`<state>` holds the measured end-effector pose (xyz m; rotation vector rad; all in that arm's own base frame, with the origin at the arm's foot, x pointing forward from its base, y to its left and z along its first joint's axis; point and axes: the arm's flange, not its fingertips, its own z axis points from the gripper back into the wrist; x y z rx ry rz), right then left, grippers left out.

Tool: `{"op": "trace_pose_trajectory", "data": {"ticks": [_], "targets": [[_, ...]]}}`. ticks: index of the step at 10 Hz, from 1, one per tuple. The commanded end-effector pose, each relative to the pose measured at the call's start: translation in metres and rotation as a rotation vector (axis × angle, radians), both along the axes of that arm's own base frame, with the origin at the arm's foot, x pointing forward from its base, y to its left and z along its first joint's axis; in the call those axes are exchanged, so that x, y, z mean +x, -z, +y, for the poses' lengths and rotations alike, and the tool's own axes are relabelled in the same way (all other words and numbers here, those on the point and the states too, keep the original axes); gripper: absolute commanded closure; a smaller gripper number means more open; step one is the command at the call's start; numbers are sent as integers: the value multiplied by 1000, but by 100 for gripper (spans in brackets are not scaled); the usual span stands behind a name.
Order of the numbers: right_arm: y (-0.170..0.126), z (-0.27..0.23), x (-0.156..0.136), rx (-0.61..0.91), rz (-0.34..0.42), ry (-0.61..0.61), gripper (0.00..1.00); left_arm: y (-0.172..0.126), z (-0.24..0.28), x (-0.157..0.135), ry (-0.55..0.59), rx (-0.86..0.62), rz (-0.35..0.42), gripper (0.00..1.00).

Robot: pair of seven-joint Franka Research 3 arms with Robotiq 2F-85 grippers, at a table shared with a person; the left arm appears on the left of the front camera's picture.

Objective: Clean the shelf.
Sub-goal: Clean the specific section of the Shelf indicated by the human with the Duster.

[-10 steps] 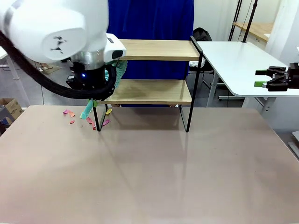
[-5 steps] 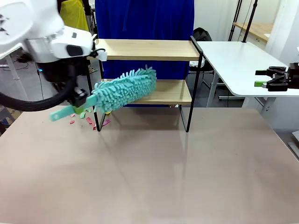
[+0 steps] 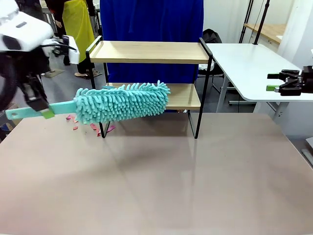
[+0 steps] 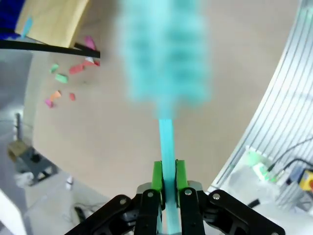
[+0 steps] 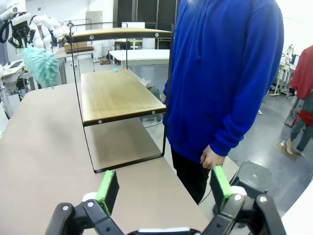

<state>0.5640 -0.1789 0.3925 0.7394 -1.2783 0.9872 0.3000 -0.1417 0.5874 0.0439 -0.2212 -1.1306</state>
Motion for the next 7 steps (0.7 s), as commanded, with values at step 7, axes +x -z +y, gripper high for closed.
{"op": "trace_pose_trajectory", "data": {"ticks": [7], "targets": [[-3,2,1,-1,-6,-3,0,24,-32,-21,408,366,148,87]]}}
